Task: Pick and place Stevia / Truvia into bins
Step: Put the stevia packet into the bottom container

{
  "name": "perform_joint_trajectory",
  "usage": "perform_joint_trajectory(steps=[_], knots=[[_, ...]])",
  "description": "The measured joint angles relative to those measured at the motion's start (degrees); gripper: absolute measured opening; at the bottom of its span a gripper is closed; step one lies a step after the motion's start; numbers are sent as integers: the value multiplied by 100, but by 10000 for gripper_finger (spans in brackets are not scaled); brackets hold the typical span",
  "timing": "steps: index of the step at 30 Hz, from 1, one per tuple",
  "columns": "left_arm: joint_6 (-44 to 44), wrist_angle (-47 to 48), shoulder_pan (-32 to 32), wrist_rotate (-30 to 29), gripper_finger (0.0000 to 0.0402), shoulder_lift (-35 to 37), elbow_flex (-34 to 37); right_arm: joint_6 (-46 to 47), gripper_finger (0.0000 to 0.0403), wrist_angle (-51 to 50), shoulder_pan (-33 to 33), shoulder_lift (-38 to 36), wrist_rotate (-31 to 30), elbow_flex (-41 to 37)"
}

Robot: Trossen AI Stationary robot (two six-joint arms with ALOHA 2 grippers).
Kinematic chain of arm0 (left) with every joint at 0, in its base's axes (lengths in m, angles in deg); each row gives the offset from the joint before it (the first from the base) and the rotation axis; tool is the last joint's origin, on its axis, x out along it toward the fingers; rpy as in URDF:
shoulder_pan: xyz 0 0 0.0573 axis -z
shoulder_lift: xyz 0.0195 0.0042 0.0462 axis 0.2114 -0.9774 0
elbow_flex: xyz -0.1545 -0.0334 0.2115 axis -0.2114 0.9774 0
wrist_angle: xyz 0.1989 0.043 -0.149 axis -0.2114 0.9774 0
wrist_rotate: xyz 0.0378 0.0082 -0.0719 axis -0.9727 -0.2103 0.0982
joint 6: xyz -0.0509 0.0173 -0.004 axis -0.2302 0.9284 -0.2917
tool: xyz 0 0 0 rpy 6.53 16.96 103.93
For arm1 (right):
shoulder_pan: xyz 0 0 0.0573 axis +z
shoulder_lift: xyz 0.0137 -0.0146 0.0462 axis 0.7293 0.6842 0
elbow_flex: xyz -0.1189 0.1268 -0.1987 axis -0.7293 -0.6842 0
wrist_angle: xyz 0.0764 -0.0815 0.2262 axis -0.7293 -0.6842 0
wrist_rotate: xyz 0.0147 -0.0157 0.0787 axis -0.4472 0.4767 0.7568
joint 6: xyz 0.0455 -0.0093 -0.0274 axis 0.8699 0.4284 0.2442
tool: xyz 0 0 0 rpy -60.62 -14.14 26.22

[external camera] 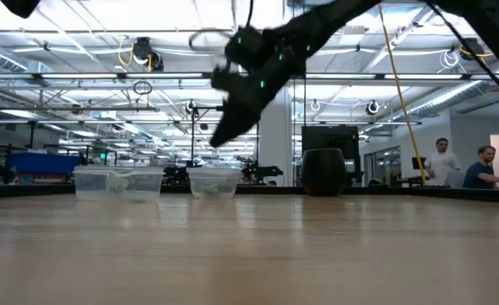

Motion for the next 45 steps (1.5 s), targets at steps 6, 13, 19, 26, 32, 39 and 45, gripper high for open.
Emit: perform_joint_trajectory(steps=[6,13,19,26,32,39,45], knots=[[-672,276,15,1002,209,-85,2,129,223,-574,712,-537,754,-55],[-1585,403,16,1673,209,-591,2,317,220,191,1838,-1378,893,-943],[-1978,358,-28,2115,209,-1063,2,847,219,1490,2821,-2187,345,-2232],[-2364,142,-35,2774,209,-1416,2,1107,215,3022,3760,-2924,-1474,-3767],[-2583,-325,-29,3047,210,-2048,2,1372,216,4129,4014,-3185,-2289,-4663],[-2737,-584,-45,3321,209,-2587,1,1322,211,4494,4014,-3216,-2430,-4835],[-2686,-776,-13,3248,209,-2951,-26,1228,210,4604,4013,-3215,-2419,-4835]])
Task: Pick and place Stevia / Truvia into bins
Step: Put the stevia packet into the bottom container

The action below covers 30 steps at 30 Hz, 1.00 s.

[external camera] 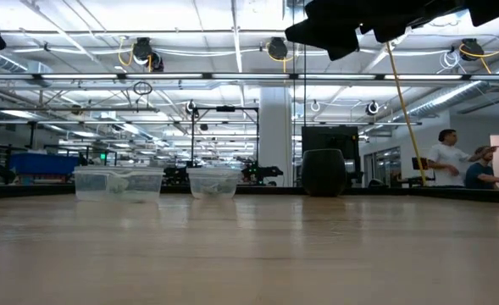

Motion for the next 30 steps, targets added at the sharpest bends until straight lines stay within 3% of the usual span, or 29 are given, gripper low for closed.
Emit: perform_joint_trajectory(steps=[7,15,25,30], knots=[[373,44,165,-257,209,-310,-15,-49,210,117,-2,1,7,0],[1019,202,431,-342,203,-165,10,-70,210,159,-3,3,9,0],[1101,934,296,336,132,224,-155,-59,210,199,-54,3,11,0],[887,1091,310,329,110,187,-166,-65,210,197,-54,3,13,0]])
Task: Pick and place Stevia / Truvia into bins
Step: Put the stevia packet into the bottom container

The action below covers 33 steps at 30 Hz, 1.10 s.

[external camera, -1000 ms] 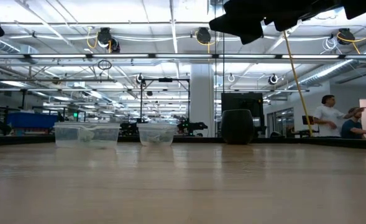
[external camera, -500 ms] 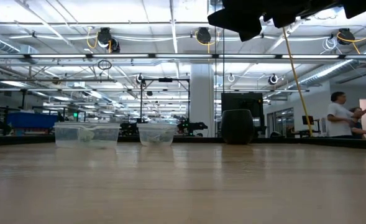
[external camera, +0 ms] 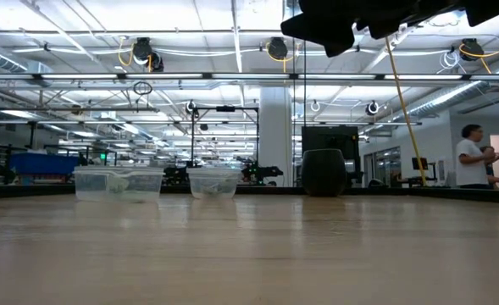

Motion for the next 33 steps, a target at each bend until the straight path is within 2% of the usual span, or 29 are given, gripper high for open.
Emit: perform_joint_trajectory(steps=[9,16,24,28,33], knots=[[4,107,13,-226,73,-13,0,9,210,-2,0,0,0,0],[21,91,7,-312,9,-9,4,5,210,-2,0,0,0,0],[299,61,-103,-636,4,67,21,3,210,-2,0,0,0,0],[474,171,-288,-1125,3,383,30,0,210,-2,-2,0,0,0],[918,622,-535,-1341,2,919,24,7,210,-2,-2,2,0,0]])
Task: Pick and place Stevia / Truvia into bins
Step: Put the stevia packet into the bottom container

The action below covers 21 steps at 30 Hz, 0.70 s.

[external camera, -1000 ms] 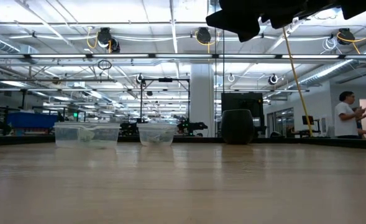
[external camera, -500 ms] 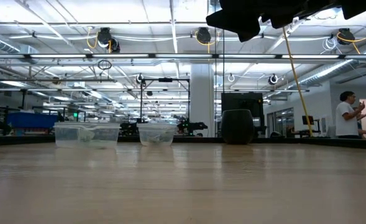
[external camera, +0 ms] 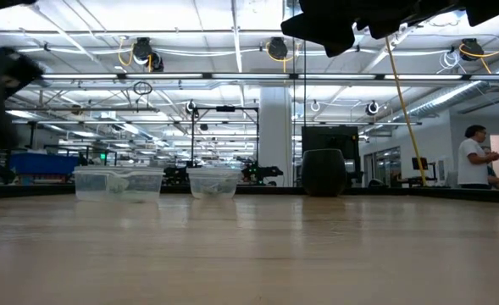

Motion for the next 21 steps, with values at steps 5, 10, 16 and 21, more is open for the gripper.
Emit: perform_joint_trajectory(steps=[5,10,16,21], knots=[[112,1035,-273,-538,2,648,-7,0,210,0,0,0,0,0],[-453,1760,-775,-1831,4,1214,-7,-7,210,0,0,0,0,0],[-153,2250,-1786,-2194,4,1540,-11,2,210,-4,0,0,0,0],[97,2633,-2692,-1855,3,1542,54,4,210,-4,4,0,0,0]])
